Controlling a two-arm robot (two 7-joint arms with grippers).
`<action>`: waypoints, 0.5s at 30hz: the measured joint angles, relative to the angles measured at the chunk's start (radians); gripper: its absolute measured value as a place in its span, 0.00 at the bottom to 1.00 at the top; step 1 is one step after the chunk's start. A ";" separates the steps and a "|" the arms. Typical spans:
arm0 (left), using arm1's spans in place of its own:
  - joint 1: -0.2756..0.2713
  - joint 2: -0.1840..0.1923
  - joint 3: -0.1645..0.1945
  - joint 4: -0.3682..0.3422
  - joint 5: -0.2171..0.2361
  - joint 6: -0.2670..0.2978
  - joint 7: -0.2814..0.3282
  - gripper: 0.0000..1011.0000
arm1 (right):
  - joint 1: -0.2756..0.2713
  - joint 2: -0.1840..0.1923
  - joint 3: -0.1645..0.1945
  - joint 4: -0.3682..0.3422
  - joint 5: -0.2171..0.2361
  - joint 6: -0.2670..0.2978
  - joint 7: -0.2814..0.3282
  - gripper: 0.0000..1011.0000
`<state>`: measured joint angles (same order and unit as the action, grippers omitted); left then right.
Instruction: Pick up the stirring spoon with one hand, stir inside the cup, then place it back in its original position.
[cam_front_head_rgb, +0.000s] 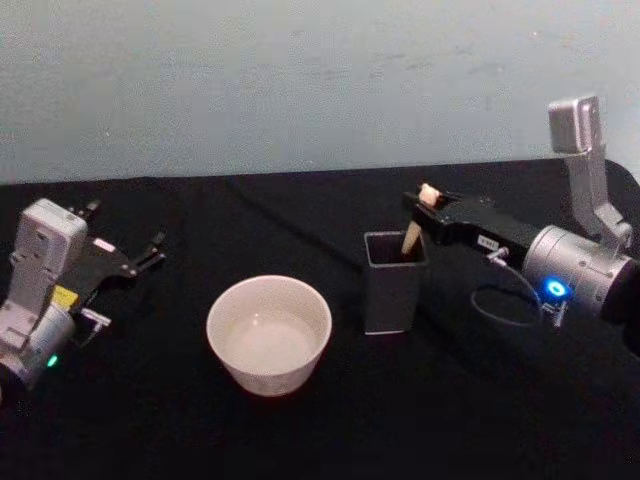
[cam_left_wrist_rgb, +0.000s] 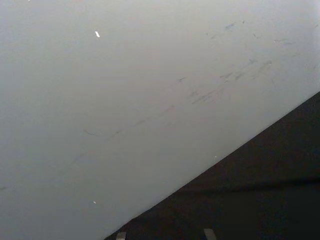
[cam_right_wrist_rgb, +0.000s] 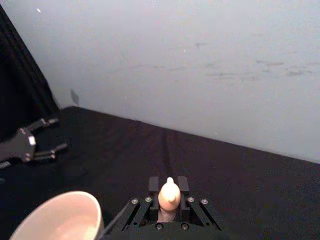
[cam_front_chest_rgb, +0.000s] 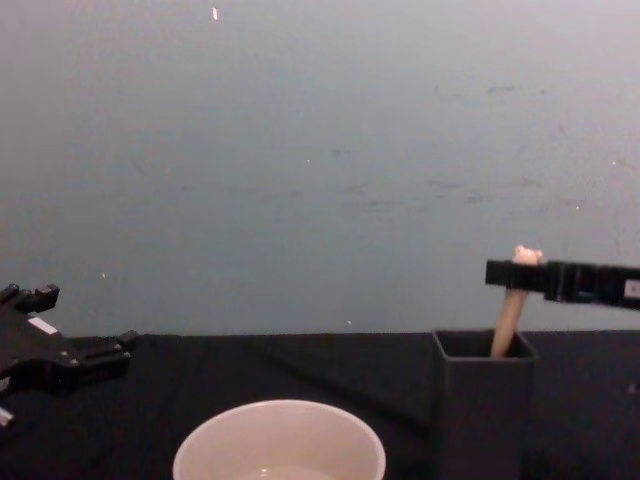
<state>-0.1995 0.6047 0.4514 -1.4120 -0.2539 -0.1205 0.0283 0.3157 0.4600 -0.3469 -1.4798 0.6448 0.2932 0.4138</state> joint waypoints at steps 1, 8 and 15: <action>0.000 0.000 0.000 0.000 0.000 0.000 0.000 0.99 | 0.000 0.001 0.001 -0.004 0.006 0.003 0.002 0.21; 0.000 0.000 0.000 0.000 0.000 0.000 0.000 0.99 | -0.004 0.019 0.025 -0.053 0.063 0.011 0.005 0.21; 0.000 0.000 0.000 0.000 0.000 0.000 0.000 0.99 | 0.006 0.024 0.047 -0.088 0.111 0.003 0.004 0.21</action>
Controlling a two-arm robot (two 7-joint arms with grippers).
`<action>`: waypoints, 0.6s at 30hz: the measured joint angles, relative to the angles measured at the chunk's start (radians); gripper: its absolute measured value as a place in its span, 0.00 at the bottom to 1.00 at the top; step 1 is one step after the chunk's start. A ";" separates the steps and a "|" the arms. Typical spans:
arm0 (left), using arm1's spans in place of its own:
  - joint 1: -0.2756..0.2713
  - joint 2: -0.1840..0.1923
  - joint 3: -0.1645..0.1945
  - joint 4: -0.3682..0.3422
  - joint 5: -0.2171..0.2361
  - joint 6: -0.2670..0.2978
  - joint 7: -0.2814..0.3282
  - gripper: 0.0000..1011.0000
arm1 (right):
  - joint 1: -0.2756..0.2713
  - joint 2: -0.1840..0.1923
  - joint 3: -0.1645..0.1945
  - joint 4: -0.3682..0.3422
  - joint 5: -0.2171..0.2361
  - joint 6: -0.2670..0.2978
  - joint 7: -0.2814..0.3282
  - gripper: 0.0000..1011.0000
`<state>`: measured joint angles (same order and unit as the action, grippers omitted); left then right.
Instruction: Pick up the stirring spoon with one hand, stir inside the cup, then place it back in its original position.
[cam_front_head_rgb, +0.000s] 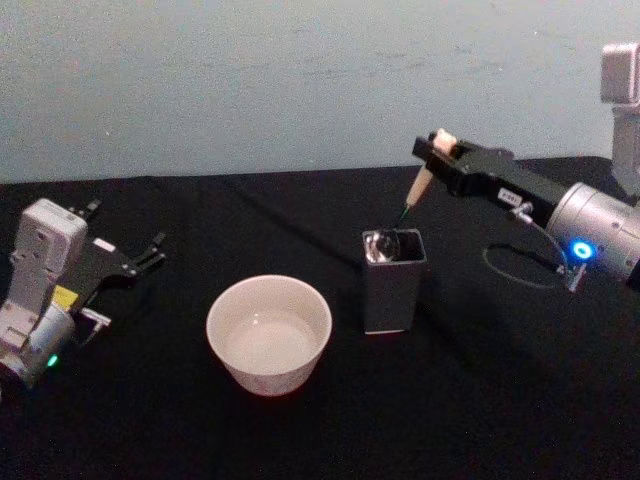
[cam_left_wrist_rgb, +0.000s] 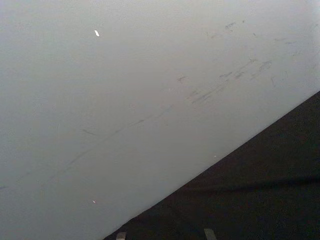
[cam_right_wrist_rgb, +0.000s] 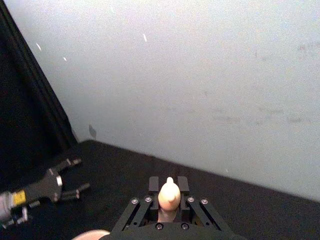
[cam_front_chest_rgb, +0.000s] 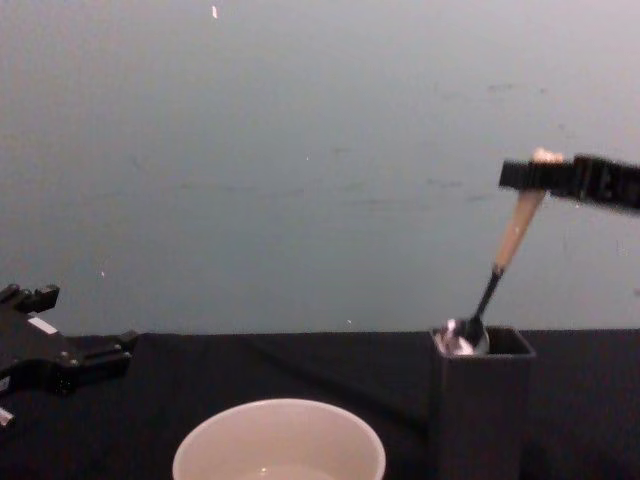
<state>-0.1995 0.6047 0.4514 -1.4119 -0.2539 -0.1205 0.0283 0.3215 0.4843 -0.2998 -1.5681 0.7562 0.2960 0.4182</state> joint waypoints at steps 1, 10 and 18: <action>0.000 0.000 0.000 0.000 0.000 0.000 0.000 0.99 | 0.002 0.000 0.001 -0.002 0.004 -0.002 0.000 0.21; 0.000 0.000 0.000 0.000 0.000 0.000 0.000 0.99 | 0.037 -0.015 -0.008 -0.014 0.045 -0.023 0.003 0.21; 0.000 0.000 0.000 0.000 0.000 0.000 0.000 0.99 | 0.059 -0.029 -0.058 -0.005 0.057 -0.022 0.009 0.21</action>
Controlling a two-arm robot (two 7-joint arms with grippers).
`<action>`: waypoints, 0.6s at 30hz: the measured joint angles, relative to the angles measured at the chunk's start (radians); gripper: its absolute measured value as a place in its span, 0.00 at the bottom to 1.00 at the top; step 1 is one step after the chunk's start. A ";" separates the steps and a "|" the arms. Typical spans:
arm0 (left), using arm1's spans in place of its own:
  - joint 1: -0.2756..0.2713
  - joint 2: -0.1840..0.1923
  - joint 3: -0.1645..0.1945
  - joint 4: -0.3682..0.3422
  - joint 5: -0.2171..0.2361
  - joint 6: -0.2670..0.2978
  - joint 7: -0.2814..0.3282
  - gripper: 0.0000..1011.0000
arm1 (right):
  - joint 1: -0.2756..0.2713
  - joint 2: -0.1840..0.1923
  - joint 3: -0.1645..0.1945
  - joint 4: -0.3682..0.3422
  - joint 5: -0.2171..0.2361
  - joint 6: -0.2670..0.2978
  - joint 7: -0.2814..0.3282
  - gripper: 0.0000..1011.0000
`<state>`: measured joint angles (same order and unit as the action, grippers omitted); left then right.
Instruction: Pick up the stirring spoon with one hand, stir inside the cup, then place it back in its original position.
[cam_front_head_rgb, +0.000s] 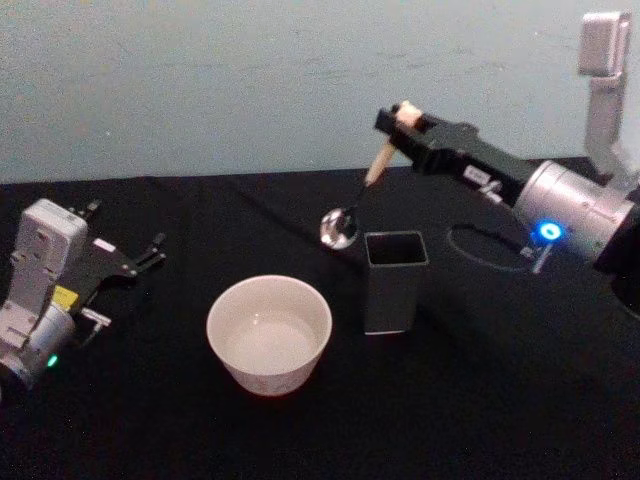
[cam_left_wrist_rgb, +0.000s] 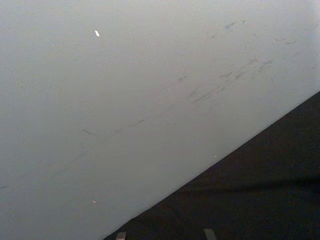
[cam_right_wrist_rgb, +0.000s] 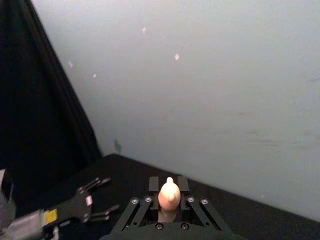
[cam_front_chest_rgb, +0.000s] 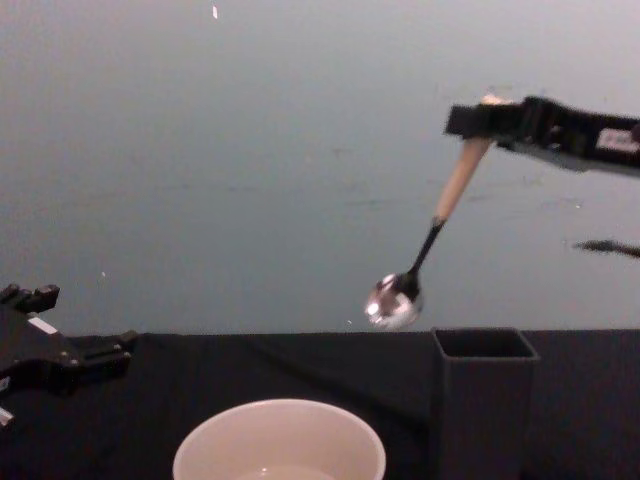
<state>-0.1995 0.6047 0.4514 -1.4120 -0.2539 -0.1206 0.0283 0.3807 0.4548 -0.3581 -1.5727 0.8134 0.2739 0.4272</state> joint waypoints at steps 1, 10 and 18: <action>0.000 0.000 0.000 0.000 0.000 0.000 0.000 0.99 | 0.003 -0.002 -0.017 0.004 -0.003 -0.001 0.004 0.21; 0.000 0.000 0.000 0.000 0.000 0.000 0.000 0.99 | 0.008 -0.002 -0.117 0.024 -0.055 -0.033 0.031 0.21; 0.000 0.000 0.000 0.000 0.000 0.000 0.000 0.99 | 0.007 0.003 -0.199 0.045 -0.131 -0.088 0.050 0.21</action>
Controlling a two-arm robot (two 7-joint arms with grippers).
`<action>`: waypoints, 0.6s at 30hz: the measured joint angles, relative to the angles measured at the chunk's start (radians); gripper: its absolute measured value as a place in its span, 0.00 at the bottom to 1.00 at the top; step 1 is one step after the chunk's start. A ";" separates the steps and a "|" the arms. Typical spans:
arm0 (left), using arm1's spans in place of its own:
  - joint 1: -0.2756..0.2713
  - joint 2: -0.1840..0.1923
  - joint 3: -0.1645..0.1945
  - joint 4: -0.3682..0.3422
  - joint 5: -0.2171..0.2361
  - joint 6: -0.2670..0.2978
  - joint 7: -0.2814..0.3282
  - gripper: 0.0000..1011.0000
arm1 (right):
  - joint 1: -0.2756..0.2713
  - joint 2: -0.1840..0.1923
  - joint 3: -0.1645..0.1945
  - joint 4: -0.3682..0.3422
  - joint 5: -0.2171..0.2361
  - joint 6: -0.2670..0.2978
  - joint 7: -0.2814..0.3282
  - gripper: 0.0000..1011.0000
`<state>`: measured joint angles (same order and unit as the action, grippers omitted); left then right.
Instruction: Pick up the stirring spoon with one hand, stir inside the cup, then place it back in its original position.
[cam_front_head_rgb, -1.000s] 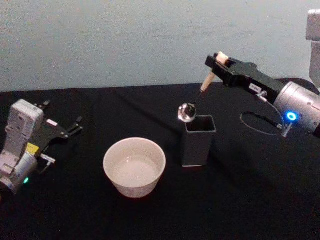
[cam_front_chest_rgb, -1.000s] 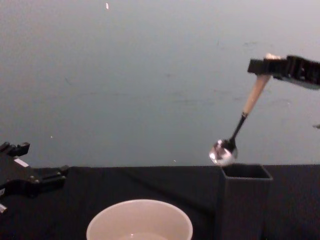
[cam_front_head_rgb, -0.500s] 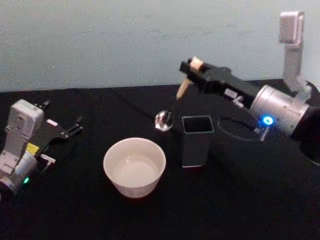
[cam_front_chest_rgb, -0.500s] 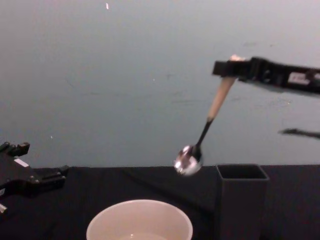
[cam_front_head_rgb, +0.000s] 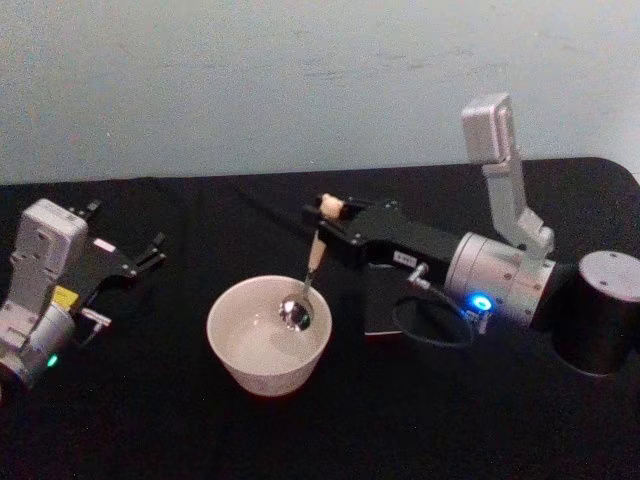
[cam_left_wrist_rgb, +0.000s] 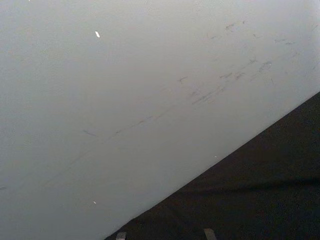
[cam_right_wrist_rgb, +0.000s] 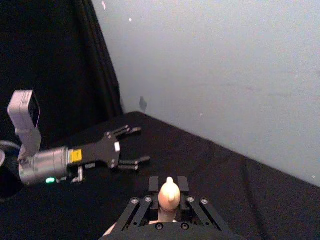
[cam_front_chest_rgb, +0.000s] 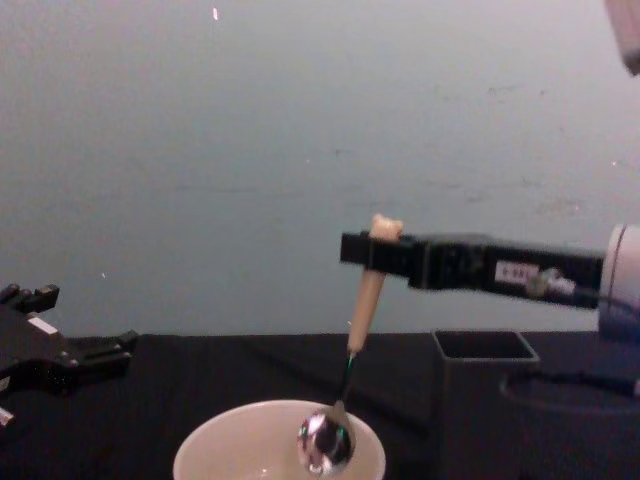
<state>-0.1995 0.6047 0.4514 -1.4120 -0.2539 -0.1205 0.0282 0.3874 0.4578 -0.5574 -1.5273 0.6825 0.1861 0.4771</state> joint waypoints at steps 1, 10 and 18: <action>0.000 0.000 0.000 0.000 0.000 0.000 0.000 0.99 | -0.001 -0.001 -0.008 0.004 -0.008 -0.004 0.004 0.21; 0.000 0.000 0.000 0.000 0.000 0.000 0.000 0.99 | -0.005 -0.003 -0.036 0.020 -0.033 -0.013 0.033 0.21; 0.000 0.000 0.000 0.000 0.000 0.000 0.000 0.99 | -0.005 -0.011 -0.061 0.032 -0.043 -0.013 0.062 0.21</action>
<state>-0.1995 0.6047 0.4514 -1.4120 -0.2539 -0.1205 0.0283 0.3827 0.4465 -0.6187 -1.4953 0.6391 0.1729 0.5392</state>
